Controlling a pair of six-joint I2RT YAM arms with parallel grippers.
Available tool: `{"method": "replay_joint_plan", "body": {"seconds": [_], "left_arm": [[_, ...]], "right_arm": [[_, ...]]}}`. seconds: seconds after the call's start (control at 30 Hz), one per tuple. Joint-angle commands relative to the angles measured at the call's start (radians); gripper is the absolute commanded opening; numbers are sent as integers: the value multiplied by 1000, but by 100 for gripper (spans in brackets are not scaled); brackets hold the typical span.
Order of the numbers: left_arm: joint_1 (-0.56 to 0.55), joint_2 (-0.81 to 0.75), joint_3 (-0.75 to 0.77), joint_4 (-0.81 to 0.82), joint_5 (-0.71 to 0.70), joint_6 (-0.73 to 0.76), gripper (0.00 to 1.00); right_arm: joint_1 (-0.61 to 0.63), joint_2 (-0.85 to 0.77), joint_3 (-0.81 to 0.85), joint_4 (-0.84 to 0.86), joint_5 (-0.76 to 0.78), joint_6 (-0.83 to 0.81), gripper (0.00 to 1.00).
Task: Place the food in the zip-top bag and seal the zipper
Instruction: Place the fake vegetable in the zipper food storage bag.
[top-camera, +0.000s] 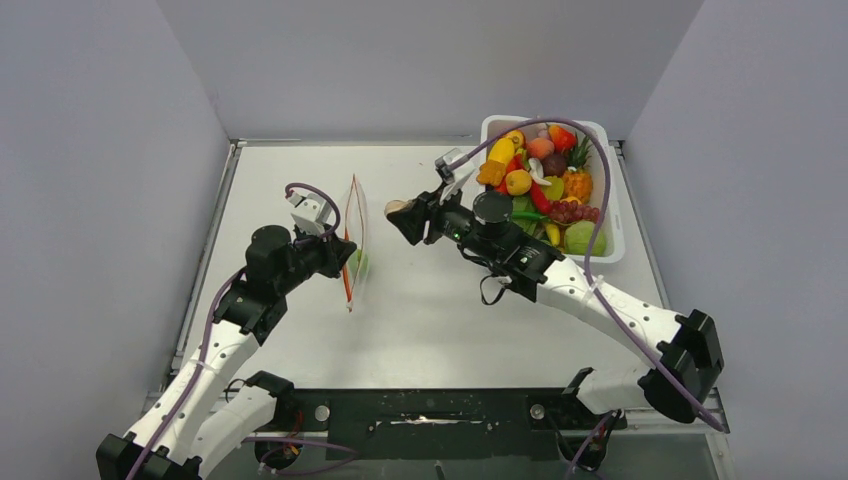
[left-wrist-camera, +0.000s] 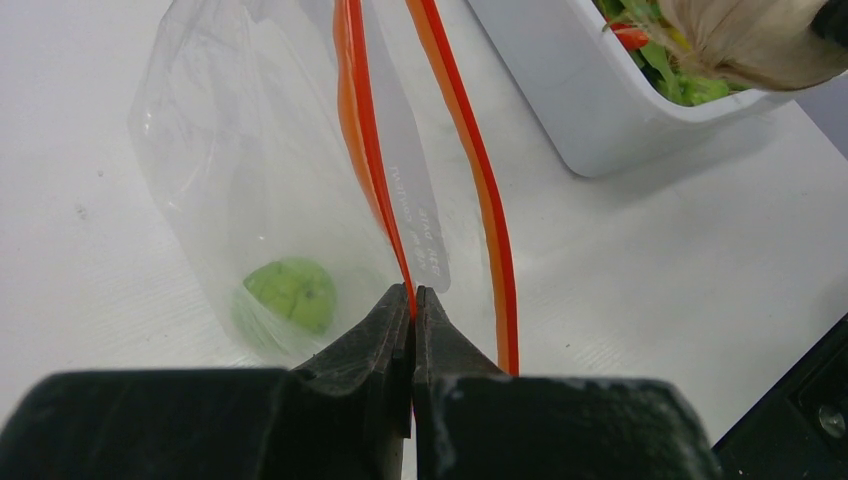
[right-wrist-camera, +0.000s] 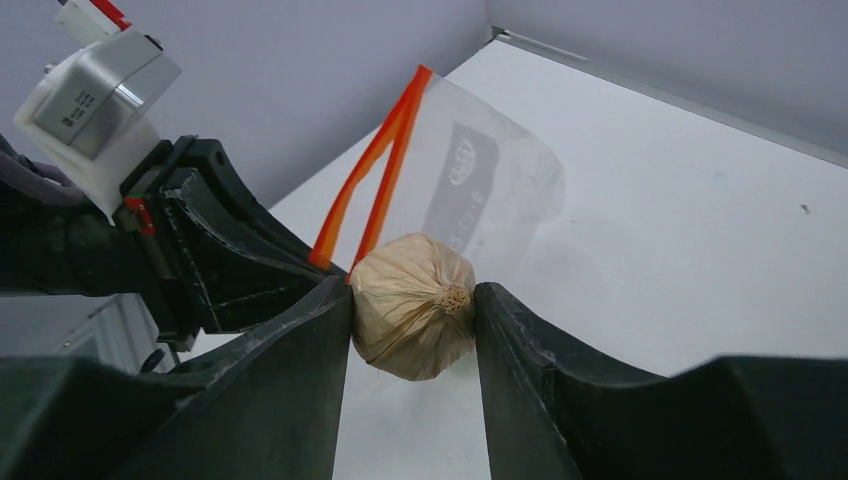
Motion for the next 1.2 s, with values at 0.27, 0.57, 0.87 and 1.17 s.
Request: {"method": "replay_joint_plan", "body": {"seconds": [0.27, 0.57, 0.87, 1.17], "left_arm": [[10, -8, 8, 52, 0, -4, 0], [15, -7, 9, 52, 3, -8, 0], [19, -11, 8, 59, 12, -14, 0], [23, -19, 6, 69, 26, -21, 0]], "right_arm": [[97, 172, 117, 255, -96, 154, 35], [106, 242, 145, 258, -73, 190, 36], [105, 267, 181, 87, 93, 143, 37], [105, 303, 240, -47, 175, 124, 42]]}}
